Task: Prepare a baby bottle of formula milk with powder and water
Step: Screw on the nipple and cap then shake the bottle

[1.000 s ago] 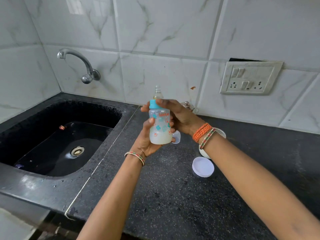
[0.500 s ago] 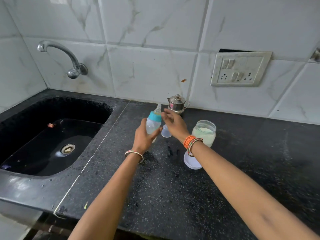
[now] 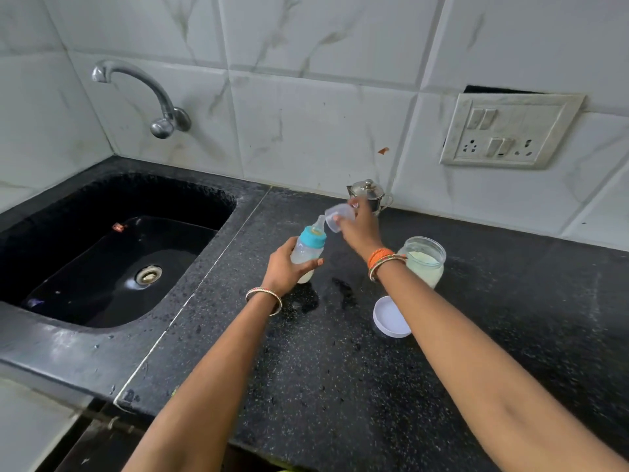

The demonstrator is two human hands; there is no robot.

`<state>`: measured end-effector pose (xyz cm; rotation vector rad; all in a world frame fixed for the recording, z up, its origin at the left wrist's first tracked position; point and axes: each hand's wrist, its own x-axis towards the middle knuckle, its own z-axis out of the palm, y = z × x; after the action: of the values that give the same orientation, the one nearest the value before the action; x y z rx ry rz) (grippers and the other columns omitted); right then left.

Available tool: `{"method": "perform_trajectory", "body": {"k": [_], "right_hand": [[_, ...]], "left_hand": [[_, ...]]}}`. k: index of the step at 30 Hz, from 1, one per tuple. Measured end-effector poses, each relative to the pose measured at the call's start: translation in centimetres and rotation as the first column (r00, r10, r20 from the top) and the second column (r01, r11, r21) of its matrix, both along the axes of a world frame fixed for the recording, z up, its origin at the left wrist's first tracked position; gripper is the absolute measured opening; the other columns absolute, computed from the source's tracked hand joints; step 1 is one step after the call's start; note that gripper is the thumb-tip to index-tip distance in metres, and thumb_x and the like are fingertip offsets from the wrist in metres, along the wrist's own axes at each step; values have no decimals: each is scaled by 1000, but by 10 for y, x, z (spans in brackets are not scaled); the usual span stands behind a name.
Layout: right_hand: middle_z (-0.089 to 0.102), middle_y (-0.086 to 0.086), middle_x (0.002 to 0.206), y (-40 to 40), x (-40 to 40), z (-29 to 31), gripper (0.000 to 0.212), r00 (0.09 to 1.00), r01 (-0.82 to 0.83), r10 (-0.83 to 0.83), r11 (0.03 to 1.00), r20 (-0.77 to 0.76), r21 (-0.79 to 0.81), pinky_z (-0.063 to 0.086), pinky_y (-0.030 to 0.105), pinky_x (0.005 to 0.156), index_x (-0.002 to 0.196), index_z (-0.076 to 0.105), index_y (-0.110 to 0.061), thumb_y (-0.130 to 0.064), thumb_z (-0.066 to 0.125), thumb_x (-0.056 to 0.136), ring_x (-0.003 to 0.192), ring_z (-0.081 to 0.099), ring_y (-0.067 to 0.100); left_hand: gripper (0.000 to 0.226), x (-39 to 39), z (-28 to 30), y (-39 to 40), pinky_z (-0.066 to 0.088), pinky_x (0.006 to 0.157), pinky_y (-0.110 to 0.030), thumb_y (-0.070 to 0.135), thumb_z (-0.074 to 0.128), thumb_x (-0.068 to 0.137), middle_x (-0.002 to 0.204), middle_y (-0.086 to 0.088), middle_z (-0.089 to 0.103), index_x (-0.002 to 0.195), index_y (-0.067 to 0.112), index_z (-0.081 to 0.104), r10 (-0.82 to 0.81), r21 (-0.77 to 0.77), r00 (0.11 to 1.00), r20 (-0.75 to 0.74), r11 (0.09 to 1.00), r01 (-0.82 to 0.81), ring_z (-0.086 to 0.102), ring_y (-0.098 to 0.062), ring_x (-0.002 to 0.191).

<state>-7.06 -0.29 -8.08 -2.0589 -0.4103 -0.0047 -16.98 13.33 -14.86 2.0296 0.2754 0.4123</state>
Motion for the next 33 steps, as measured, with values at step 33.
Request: {"method": "perform_trajectory", "body": {"k": [33], "right_hand": [[63, 6, 104, -2, -36, 58, 35, 910, -314, 350, 932, -224, 178, 48, 35, 87, 106, 59, -12, -39, 64, 85, 104, 59, 29]], "left_hand": [[15, -24, 45, -37, 52, 68, -25, 29, 65, 87, 88, -3, 70, 95, 17, 64, -256, -461, 965, 62, 850, 255, 67, -7, 72]]}}
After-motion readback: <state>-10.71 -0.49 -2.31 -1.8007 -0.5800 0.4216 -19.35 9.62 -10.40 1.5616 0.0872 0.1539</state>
